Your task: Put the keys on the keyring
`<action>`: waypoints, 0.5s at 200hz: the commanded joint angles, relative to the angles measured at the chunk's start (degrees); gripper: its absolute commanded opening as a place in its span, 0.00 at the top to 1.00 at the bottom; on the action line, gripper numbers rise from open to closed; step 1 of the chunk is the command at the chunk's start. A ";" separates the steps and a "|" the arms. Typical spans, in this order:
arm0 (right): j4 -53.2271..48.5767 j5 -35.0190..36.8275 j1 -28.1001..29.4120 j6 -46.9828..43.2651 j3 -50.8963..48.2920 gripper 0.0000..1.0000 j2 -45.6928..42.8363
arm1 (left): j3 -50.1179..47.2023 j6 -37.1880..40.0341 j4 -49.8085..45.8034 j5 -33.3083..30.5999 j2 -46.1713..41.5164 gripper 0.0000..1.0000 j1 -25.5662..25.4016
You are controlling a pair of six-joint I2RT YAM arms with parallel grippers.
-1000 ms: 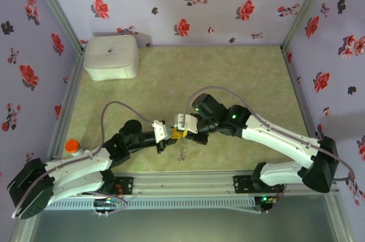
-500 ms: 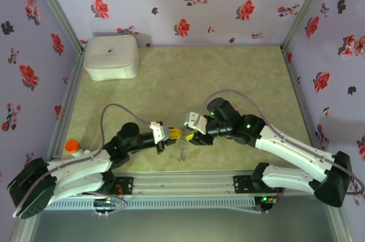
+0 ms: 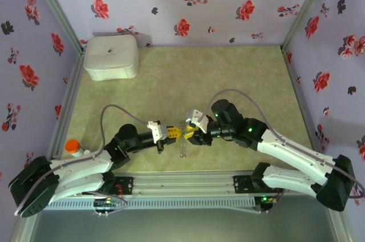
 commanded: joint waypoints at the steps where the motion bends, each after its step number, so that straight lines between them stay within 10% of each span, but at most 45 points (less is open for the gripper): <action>1: -0.37 0.13 -0.41 1.32 -0.26 0.72 -2.50 | -0.17 -0.74 3.58 -0.86 -0.54 1.00 -0.28; 100: -2.71 2.72 -0.45 0.41 1.04 0.79 -0.59 | 0.10 -0.98 3.71 -0.86 -0.50 1.00 -0.27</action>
